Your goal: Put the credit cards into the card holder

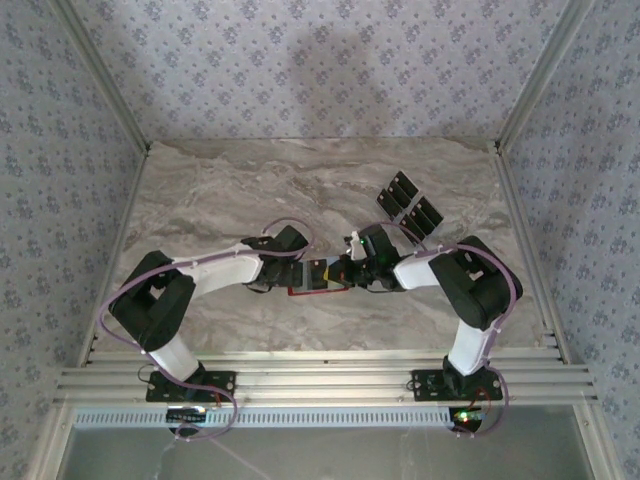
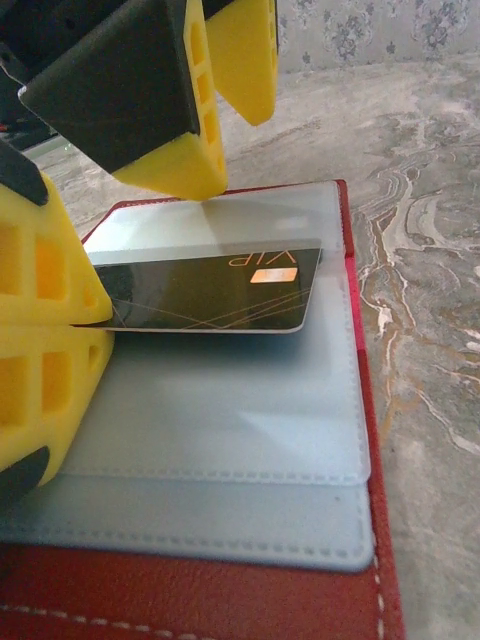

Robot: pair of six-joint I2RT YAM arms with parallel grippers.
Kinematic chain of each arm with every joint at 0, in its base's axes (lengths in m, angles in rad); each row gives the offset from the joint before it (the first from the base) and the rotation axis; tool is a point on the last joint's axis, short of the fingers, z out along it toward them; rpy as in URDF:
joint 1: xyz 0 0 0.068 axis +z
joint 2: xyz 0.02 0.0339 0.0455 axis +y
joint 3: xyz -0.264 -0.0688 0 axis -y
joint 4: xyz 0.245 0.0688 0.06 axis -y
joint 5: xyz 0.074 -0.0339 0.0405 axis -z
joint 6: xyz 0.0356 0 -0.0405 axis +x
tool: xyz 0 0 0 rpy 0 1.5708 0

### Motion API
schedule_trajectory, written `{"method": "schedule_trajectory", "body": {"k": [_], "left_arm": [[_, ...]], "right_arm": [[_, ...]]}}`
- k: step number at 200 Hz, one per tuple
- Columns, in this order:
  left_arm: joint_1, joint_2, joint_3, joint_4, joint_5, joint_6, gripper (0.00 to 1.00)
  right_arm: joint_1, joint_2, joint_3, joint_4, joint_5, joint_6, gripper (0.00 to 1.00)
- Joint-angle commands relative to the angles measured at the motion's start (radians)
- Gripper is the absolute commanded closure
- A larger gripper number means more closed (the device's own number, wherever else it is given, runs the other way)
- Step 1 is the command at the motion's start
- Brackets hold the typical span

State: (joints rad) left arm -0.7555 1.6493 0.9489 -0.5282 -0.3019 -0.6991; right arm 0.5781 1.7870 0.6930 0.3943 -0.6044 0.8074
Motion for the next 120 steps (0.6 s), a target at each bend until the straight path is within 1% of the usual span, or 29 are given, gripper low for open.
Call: {"method": "schedule_trajectory", "body": {"k": [1,59,83,120], "left_arm": [[-0.003,-0.031,0.043,-0.066,-0.032,0.011,0.0],[0.032,-0.031,0.044,-0.181,-0.099,-0.059,0.0],[0.047,-0.032,0.017,-0.187,-0.109,-0.08,0.0],[0.049,-0.021,-0.005,-0.141,-0.081,-0.067,0.0]], "right_arm": [[0.003,0.028,0.017,-0.089,0.012,-0.03,1.0],[0.019,0.029,0.051,-0.154,0.035,-0.047,1.0],[0.02,0.03,0.056,-0.165,0.037,-0.048,1.0],[0.022,0.032,0.064,-0.186,0.046,-0.054,1.0]]}}
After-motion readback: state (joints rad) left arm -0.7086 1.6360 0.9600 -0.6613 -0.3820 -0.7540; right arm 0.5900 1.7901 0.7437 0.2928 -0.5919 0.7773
